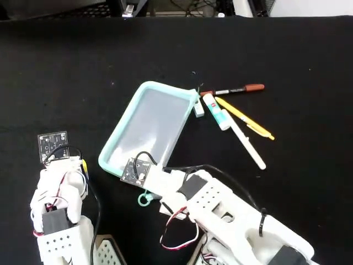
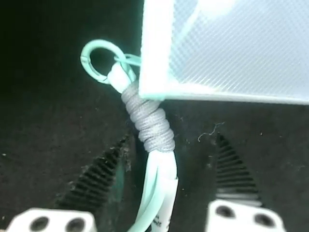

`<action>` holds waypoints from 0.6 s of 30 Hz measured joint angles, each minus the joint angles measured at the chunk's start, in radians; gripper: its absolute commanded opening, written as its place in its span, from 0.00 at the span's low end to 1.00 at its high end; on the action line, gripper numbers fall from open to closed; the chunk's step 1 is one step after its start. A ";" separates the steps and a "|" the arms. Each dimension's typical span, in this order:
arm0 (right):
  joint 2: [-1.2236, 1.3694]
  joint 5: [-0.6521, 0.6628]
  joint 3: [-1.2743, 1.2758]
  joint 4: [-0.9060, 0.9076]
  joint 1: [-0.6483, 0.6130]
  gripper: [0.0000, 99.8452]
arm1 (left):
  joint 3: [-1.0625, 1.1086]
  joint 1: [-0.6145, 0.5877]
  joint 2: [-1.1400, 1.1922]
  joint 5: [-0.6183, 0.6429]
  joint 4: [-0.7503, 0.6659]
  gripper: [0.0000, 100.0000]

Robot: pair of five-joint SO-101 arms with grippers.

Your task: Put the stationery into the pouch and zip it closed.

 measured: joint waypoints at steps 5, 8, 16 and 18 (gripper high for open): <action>0.000 0.000 0.008 0.014 0.000 0.02 | 0.000 0.000 0.000 0.000 0.000 0.14; 0.000 0.000 0.009 0.015 0.000 0.01 | 0.000 0.000 0.000 0.000 0.000 0.14; -0.029 0.002 -0.084 0.020 0.265 0.01 | 0.000 0.000 0.000 0.000 0.000 0.14; -0.066 -0.002 -0.094 0.020 0.385 0.01 | 0.000 0.000 0.000 0.000 0.000 0.14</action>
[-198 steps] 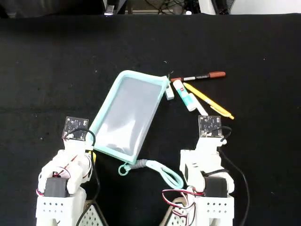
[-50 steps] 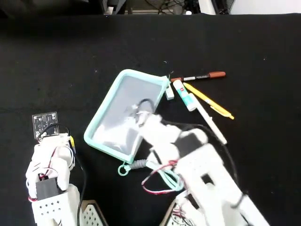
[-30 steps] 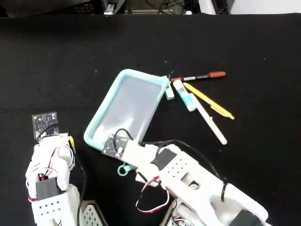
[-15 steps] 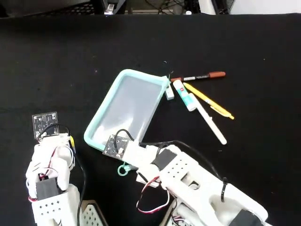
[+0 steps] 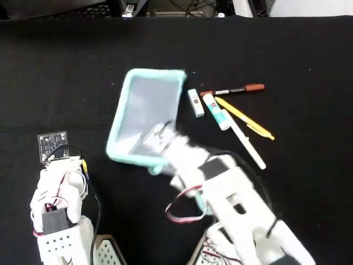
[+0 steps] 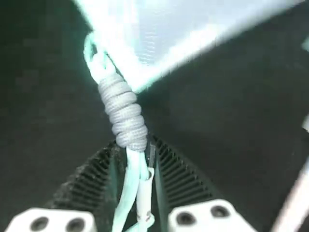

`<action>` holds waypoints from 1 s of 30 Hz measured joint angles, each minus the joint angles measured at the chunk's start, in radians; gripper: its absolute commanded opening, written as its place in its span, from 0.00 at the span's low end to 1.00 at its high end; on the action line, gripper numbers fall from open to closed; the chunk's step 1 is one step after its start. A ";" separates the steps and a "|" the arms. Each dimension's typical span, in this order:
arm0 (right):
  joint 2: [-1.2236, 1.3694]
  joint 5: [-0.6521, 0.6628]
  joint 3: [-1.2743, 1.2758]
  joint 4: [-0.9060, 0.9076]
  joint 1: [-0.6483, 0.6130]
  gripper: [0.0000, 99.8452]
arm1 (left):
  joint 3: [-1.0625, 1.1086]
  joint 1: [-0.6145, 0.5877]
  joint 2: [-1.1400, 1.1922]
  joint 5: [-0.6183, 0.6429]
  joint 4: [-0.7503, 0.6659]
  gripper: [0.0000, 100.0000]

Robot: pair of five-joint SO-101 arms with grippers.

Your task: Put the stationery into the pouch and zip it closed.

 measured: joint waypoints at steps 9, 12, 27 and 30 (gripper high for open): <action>-0.164 -0.002 0.072 0.060 0.160 0.09 | 0.000 0.000 0.000 0.000 0.000 0.14; -0.206 -0.003 0.110 0.100 0.084 0.21 | 0.000 0.000 0.000 0.000 0.000 0.14; -0.241 -0.078 0.074 0.167 0.043 0.24 | 0.000 0.000 0.000 0.000 0.000 0.14; -0.241 -0.104 0.006 0.206 0.043 0.24 | 0.000 0.000 0.000 0.000 0.000 0.14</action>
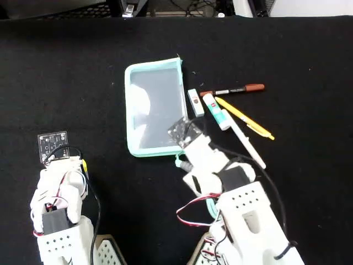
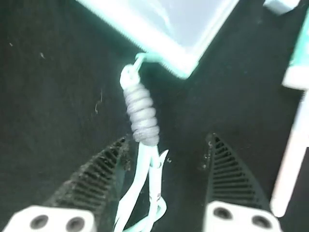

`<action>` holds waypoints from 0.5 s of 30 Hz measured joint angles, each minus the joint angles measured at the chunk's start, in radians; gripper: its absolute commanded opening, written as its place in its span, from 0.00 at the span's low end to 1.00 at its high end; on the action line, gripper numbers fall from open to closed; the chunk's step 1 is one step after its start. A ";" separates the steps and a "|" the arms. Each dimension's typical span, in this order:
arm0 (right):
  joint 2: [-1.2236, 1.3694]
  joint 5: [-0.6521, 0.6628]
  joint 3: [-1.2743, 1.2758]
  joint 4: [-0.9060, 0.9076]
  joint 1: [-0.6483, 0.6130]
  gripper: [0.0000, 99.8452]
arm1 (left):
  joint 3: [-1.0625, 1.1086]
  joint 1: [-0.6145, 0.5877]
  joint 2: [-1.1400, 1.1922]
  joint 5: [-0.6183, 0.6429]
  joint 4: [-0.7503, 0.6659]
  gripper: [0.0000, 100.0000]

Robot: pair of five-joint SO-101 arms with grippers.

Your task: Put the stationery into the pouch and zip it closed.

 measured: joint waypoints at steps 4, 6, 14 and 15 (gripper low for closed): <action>0.000 -0.011 -0.083 0.046 0.000 0.24 | 0.000 0.000 0.000 0.000 0.000 0.14; 0.000 -0.011 -0.084 0.031 0.000 0.24 | 0.000 0.000 0.000 0.000 0.000 0.14; 0.058 -0.012 0.097 -0.166 0.000 0.24 | 0.000 0.000 0.000 0.000 0.000 0.14; 0.072 -0.012 0.115 -0.180 0.000 0.24 | 0.000 0.000 0.000 0.000 0.000 0.14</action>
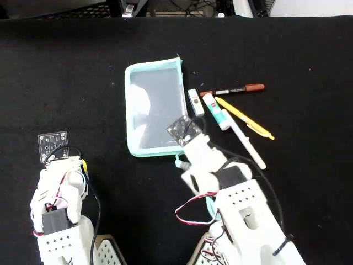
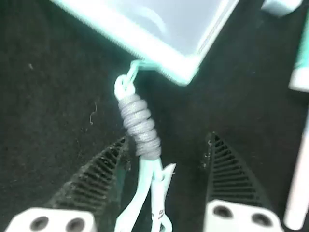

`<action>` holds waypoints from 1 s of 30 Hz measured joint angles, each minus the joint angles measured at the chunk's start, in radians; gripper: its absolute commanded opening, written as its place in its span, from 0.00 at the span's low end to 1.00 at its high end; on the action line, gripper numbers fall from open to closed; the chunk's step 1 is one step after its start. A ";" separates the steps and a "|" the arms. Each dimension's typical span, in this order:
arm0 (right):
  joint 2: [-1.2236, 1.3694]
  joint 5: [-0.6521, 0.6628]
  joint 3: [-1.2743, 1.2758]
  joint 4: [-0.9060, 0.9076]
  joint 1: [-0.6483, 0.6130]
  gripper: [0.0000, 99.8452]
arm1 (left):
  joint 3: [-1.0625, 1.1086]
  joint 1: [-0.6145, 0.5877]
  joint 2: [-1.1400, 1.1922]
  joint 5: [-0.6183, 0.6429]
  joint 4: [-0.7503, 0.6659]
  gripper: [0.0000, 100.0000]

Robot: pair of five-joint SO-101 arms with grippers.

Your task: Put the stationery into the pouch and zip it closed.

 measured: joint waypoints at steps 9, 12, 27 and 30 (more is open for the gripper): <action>0.026 0.109 -0.009 0.126 -0.002 0.24 | 0.000 0.000 0.000 0.000 0.000 0.14; 0.026 0.117 -0.041 0.140 -0.002 0.24 | 0.000 0.000 0.000 0.000 0.000 0.14; 0.037 0.023 -0.054 0.028 -0.118 0.24 | 0.000 0.000 0.000 0.000 0.000 0.14; 0.037 0.023 -0.037 0.020 -0.118 0.24 | 0.000 0.000 0.000 0.000 0.000 0.14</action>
